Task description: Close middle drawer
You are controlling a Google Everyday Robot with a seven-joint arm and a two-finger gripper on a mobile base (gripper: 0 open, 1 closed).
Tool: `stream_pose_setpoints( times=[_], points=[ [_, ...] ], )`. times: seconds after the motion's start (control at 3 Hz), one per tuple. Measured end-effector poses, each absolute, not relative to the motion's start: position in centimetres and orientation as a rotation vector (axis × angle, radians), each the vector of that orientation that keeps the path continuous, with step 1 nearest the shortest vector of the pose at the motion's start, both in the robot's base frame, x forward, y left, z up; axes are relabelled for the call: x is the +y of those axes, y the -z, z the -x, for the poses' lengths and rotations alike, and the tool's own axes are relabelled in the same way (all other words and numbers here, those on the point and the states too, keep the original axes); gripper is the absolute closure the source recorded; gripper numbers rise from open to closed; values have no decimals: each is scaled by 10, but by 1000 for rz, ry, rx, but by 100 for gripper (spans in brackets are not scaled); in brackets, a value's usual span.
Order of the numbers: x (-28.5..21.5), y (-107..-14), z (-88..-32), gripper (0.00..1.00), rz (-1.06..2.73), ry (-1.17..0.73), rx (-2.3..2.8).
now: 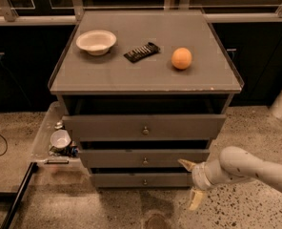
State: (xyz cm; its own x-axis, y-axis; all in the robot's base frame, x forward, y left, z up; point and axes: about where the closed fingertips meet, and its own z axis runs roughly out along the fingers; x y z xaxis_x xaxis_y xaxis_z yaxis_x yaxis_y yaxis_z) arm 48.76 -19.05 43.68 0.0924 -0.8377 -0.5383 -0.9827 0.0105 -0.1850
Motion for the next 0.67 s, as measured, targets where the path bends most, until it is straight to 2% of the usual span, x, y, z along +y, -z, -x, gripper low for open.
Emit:
stream_pose_setpoints(
  times=[0.33,0.67],
  points=[
    [-188,-472,-448,0,1907,-374,1725],
    [-189,-473,-448,0,1907,-369,1728]
  ],
)
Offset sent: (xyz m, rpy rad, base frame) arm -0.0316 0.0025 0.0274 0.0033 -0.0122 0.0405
